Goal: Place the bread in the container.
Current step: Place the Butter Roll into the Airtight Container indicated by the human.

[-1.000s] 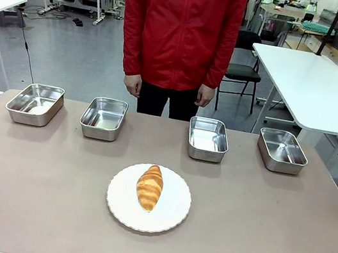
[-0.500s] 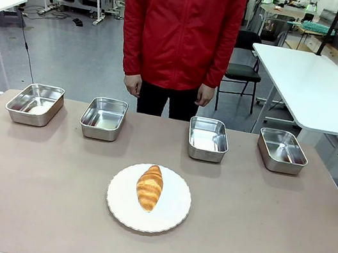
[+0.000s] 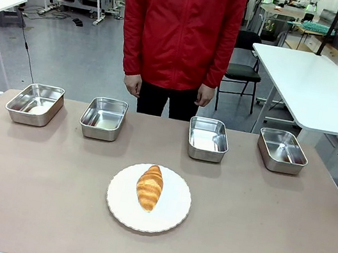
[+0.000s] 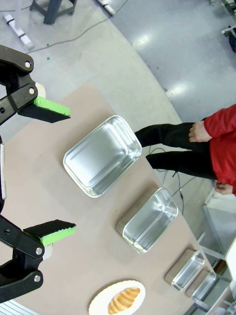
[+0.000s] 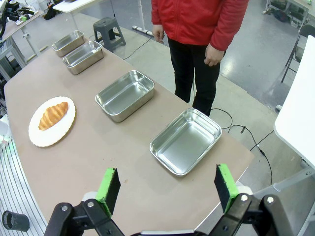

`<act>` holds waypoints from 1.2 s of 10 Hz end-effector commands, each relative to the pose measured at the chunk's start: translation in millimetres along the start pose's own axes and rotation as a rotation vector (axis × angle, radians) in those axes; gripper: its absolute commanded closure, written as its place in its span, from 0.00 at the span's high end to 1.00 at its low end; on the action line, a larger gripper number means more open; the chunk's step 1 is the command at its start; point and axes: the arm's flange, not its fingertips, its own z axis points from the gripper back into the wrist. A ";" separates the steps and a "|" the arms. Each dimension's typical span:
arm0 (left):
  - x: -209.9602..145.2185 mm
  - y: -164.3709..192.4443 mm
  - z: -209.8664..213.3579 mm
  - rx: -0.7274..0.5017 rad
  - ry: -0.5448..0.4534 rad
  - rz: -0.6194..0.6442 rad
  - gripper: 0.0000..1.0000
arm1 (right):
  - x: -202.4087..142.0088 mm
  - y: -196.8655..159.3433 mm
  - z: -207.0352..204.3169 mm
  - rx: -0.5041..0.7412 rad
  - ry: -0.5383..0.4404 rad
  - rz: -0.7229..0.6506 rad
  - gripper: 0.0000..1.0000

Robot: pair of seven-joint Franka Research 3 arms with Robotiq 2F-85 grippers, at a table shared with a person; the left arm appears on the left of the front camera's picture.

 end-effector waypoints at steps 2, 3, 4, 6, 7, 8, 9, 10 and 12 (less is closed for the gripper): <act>1.2 -0.9 0.2 -0.005 -0.020 0.009 1.00 | 0.7 0.4 0.3 0.003 -0.006 0.002 1.00; 1.2 -0.9 0.2 -0.005 -0.020 0.009 1.00 | 0.7 0.4 0.3 0.003 -0.006 0.002 1.00; 1.2 -0.9 0.2 -0.005 -0.020 0.009 1.00 | 0.7 0.4 0.3 0.003 -0.006 0.002 1.00; 1.2 -0.9 0.2 -0.005 -0.020 0.009 1.00 | 0.7 0.4 0.3 0.003 -0.006 0.002 1.00; 1.2 -0.9 0.2 -0.005 -0.020 0.009 1.00 | 0.7 0.4 0.3 0.003 -0.006 0.002 1.00; 1.2 -0.9 0.2 -0.005 -0.020 0.009 1.00 | 0.7 0.4 0.3 0.003 -0.006 0.002 1.00; 1.2 -0.9 0.2 -0.005 -0.020 0.009 1.00 | 0.7 0.4 0.3 0.003 -0.006 0.002 1.00; 1.2 -0.9 0.2 -0.005 -0.020 0.009 1.00 | 0.7 0.4 0.3 0.003 -0.006 0.002 1.00; 1.2 -0.9 0.2 -0.005 -0.020 0.009 1.00 | 0.7 0.4 0.3 0.003 -0.006 0.002 1.00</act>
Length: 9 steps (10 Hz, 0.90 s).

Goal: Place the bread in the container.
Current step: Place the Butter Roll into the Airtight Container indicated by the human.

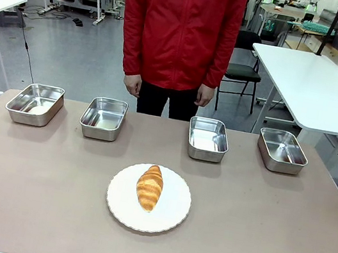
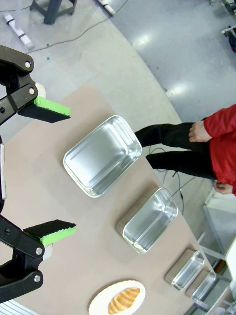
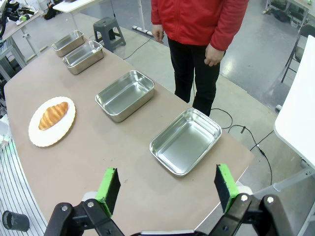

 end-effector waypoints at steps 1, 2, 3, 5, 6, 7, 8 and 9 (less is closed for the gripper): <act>1.2 -0.9 0.2 -0.005 -0.020 0.009 1.00 | 0.7 0.4 0.3 0.003 -0.006 0.002 1.00; 1.2 -0.9 0.2 -0.005 -0.020 0.009 1.00 | 0.7 0.4 0.3 0.003 -0.006 0.002 1.00; 1.2 -0.9 0.2 -0.005 -0.020 0.009 1.00 | 0.7 0.4 0.3 0.003 -0.006 0.002 1.00; 1.2 -0.9 0.2 -0.005 -0.020 0.009 1.00 | 0.7 0.4 0.3 0.003 -0.006 0.002 1.00; 1.2 -0.9 0.2 -0.005 -0.020 0.009 1.00 | 0.7 0.4 0.3 0.003 -0.006 0.002 1.00; 1.2 -0.9 0.2 -0.005 -0.020 0.009 1.00 | 0.7 0.4 0.3 0.003 -0.006 0.002 1.00; 1.2 -0.9 0.2 -0.005 -0.020 0.009 1.00 | 0.7 0.4 0.3 0.003 -0.006 0.002 1.00; 1.2 -0.9 0.2 -0.005 -0.020 0.009 1.00 | 0.7 0.4 0.3 0.003 -0.006 0.002 1.00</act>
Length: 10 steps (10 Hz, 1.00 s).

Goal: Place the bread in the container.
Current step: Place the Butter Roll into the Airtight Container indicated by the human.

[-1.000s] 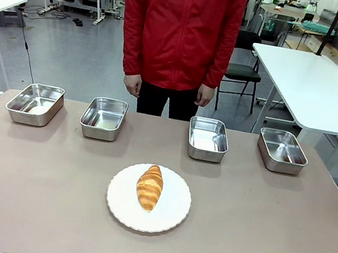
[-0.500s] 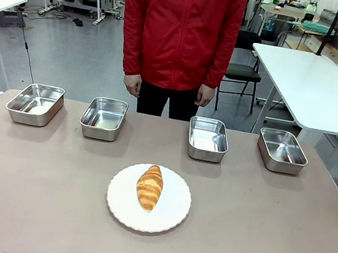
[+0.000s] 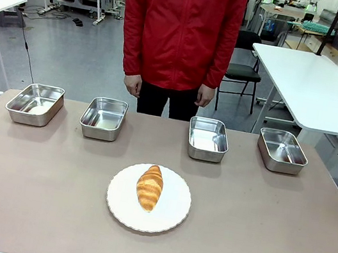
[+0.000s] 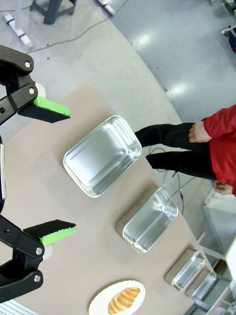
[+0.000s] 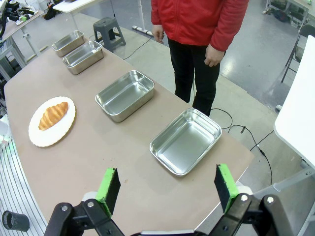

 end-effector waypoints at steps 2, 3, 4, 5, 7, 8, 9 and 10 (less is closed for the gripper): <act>1.2 -0.9 0.2 -0.005 -0.020 0.009 1.00 | 0.7 0.4 0.3 0.003 -0.006 0.002 1.00; 1.2 -0.9 0.2 -0.005 -0.020 0.009 1.00 | 0.7 0.4 0.3 0.003 -0.006 0.002 1.00; 1.2 -0.9 0.2 -0.005 -0.020 0.009 1.00 | 0.7 0.4 0.3 0.003 -0.006 0.002 1.00; 1.2 -0.9 0.2 -0.005 -0.020 0.009 1.00 | 0.7 0.4 0.3 0.003 -0.006 0.002 1.00; 1.2 -0.9 0.2 -0.005 -0.020 0.009 1.00 | 0.7 0.4 0.3 0.003 -0.006 0.002 1.00; 1.2 -0.9 0.2 -0.005 -0.020 0.009 1.00 | 0.7 0.4 0.3 0.003 -0.006 0.002 1.00; 1.2 -0.9 0.2 -0.005 -0.020 0.009 1.00 | 0.7 0.4 0.3 0.003 -0.006 0.002 1.00; 1.2 -0.9 0.2 -0.005 -0.020 0.009 1.00 | 0.7 0.4 0.3 0.003 -0.006 0.002 1.00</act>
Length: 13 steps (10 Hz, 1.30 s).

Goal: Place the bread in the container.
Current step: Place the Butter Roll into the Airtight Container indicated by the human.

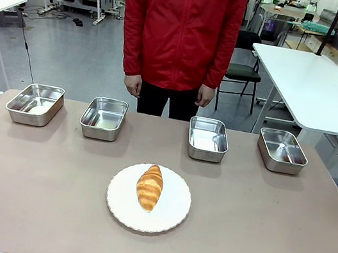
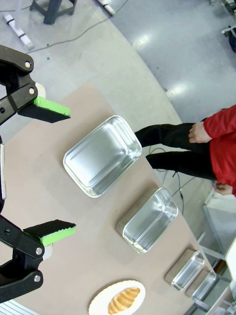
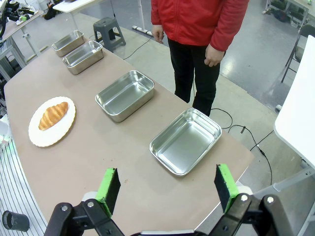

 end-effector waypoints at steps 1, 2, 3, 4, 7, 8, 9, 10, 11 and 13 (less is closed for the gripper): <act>1.2 -0.9 0.2 -0.005 -0.020 0.009 1.00 | 0.7 0.4 0.3 0.003 -0.006 0.002 1.00; 1.2 -0.9 0.2 -0.005 -0.020 0.009 1.00 | 0.7 0.4 0.3 0.003 -0.006 0.002 1.00; 1.2 -0.9 0.2 -0.005 -0.020 0.009 1.00 | 0.7 0.4 0.3 0.003 -0.006 0.002 1.00; 1.2 -0.9 0.2 -0.005 -0.020 0.009 1.00 | 0.7 0.4 0.3 0.003 -0.006 0.002 1.00; 1.2 -0.9 0.2 -0.005 -0.020 0.009 1.00 | 0.7 0.4 0.3 0.003 -0.006 0.002 1.00; 1.2 -0.9 0.2 -0.005 -0.020 0.009 1.00 | 0.7 0.4 0.3 0.003 -0.006 0.002 1.00; 1.2 -0.9 0.2 -0.005 -0.020 0.009 1.00 | 0.7 0.4 0.3 0.003 -0.006 0.002 1.00; 1.2 -0.9 0.2 -0.005 -0.020 0.009 1.00 | 0.7 0.4 0.3 0.003 -0.006 0.002 1.00; 1.2 -0.9 0.2 -0.005 -0.020 0.009 1.00 | 0.7 0.4 0.3 0.003 -0.006 0.002 1.00; 1.2 -0.9 0.2 -0.005 -0.020 0.009 1.00 | 0.7 0.4 0.3 0.003 -0.006 0.002 1.00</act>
